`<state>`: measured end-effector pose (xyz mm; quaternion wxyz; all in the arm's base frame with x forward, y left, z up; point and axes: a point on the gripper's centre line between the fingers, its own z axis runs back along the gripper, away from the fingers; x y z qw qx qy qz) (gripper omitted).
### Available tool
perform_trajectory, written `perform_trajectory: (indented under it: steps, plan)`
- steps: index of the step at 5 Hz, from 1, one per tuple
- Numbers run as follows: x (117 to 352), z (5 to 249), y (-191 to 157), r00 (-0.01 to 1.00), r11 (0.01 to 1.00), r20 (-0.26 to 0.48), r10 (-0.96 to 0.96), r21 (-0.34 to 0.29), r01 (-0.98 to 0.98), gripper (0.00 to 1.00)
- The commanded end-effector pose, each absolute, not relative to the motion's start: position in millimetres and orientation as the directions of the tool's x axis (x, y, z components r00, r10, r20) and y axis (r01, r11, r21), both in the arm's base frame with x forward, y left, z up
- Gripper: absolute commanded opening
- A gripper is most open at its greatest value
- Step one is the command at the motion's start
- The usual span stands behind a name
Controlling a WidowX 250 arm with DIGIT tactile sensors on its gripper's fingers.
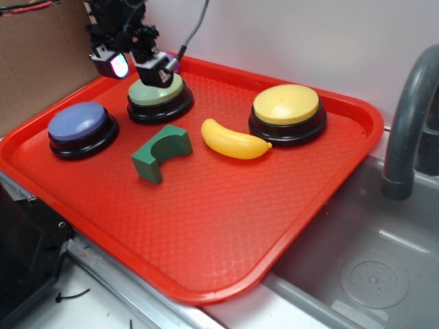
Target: Push the green button.
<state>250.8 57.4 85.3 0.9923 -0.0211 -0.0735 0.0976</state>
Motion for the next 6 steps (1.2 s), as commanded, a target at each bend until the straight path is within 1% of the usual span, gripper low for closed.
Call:
perform_trajectory:
  steps: [1,4,6]
  plan:
    - [251,130,64,0.946,0.979,0.256,0.201,-0.070,-0.189,1.00]
    - [247,148,58,0.946,0.981,0.261,0.192,-0.066,-0.181,1.00]
    - [243,161,54,0.944,0.983,0.274,0.184,-0.046,-0.178,1.00]
